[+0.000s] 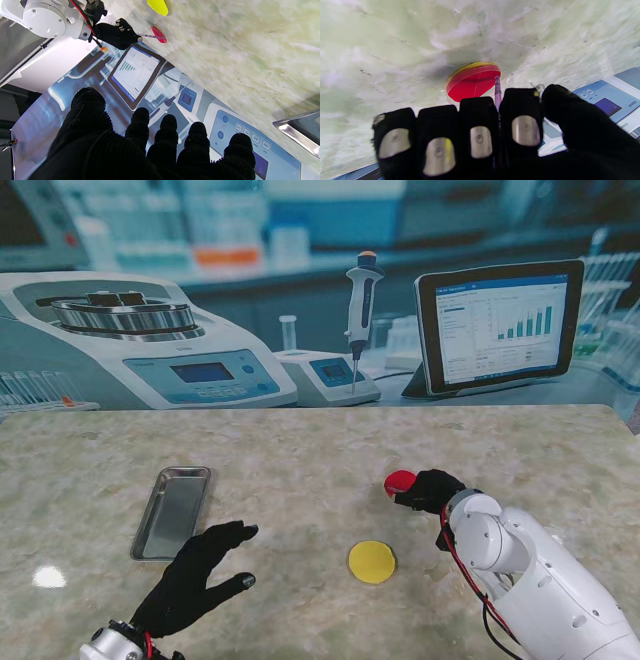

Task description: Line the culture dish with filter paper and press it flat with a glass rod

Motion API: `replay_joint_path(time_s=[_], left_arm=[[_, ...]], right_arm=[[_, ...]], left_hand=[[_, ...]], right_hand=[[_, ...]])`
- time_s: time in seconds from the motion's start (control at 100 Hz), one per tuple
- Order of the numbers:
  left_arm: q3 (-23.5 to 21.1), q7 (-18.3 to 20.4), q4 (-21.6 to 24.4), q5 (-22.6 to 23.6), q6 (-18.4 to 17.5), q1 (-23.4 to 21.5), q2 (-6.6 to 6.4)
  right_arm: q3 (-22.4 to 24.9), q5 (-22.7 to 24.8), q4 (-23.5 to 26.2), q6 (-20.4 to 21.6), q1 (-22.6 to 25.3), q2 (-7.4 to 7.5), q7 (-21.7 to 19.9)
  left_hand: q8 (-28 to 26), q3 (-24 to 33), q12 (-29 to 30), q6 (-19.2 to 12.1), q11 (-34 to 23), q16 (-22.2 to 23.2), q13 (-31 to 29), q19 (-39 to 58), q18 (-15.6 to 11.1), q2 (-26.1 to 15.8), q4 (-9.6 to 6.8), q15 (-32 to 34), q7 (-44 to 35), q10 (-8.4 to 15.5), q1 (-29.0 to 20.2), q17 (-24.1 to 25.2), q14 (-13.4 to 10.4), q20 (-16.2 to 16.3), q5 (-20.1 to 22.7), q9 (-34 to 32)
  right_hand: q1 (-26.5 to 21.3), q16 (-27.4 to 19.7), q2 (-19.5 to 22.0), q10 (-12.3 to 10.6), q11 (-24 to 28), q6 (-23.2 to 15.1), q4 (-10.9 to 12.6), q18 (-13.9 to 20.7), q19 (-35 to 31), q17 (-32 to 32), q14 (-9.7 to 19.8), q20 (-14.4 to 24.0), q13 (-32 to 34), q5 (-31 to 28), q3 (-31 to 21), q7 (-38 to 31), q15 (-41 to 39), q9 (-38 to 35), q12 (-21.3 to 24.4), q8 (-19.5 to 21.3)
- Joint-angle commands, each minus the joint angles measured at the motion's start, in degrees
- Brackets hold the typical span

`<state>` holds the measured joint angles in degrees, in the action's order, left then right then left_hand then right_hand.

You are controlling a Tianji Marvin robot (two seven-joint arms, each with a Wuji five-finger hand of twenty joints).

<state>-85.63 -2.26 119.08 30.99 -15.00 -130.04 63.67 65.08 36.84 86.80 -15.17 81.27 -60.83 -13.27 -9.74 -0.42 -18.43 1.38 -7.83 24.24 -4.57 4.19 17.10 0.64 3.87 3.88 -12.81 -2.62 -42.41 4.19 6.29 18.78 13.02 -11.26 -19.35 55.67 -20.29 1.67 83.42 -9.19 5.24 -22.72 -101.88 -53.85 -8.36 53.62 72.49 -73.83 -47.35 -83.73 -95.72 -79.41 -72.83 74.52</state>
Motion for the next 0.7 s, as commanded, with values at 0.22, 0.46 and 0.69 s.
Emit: replay_joint_path(time_s=[0.22, 0.46, 0.69], left_arm=[[0.03, 0.13, 0.11, -0.19, -0.02, -0.36, 0.05], [0.23, 0.23, 0.05, -0.15, 0.03, -0.32, 0.01], [0.09, 0.17, 0.03, -0.08, 0.0, -0.38, 0.03]], right_arm=[[2.93, 1.48, 1.69, -0.61, 2.27, -0.88, 3.37], [3.01, 2.83, -0.15, -1.45, 1.37, -0.83, 3.72], [0.26, 2.55, -3.13, -2.34, -1.44, -0.66, 2.44]], left_hand=[[0.47, -1.41, 0.14, 0.3, 1.15, -0.83, 1.82, -2.56, -1.66, -2.05, -1.53, -0.73, 0.84, 0.78, 0.85, 0.17, -1.86, -1.97, -0.82, 2.41], [0.47, -1.43, 0.14, 0.32, 1.14, -0.82, 1.79, -2.56, -1.68, -2.06, -1.52, -0.72, 0.86, 0.8, 0.88, 0.16, -1.92, -1.96, -0.83, 2.38], [0.47, -1.4, 0.14, 0.34, 1.15, -0.83, 1.81, -2.55, -1.68, -2.08, -1.53, -0.73, 0.84, 0.78, 0.85, 0.17, -1.86, -1.95, -0.85, 2.38]], right_hand=[[-0.48, 1.04, 1.54, -2.59, 3.62, 2.65, 1.17, 0.8, -11.06, -1.06, 3.41, -0.57, 2.41, -3.58, 0.36, -2.89, -5.39, -3.01, -0.45, 0.24], [-0.46, 1.02, 1.58, -2.59, 3.62, 2.68, 1.0, 0.78, -11.03, -1.0, 3.39, -0.56, 2.41, -3.57, 0.33, -2.86, -5.36, -3.01, -0.45, 0.23], [-0.44, 1.02, 1.59, -2.59, 3.62, 2.68, 0.95, 0.77, -11.02, -1.0, 3.39, -0.54, 2.41, -3.57, 0.28, -2.85, -5.37, -3.01, -0.45, 0.23]])
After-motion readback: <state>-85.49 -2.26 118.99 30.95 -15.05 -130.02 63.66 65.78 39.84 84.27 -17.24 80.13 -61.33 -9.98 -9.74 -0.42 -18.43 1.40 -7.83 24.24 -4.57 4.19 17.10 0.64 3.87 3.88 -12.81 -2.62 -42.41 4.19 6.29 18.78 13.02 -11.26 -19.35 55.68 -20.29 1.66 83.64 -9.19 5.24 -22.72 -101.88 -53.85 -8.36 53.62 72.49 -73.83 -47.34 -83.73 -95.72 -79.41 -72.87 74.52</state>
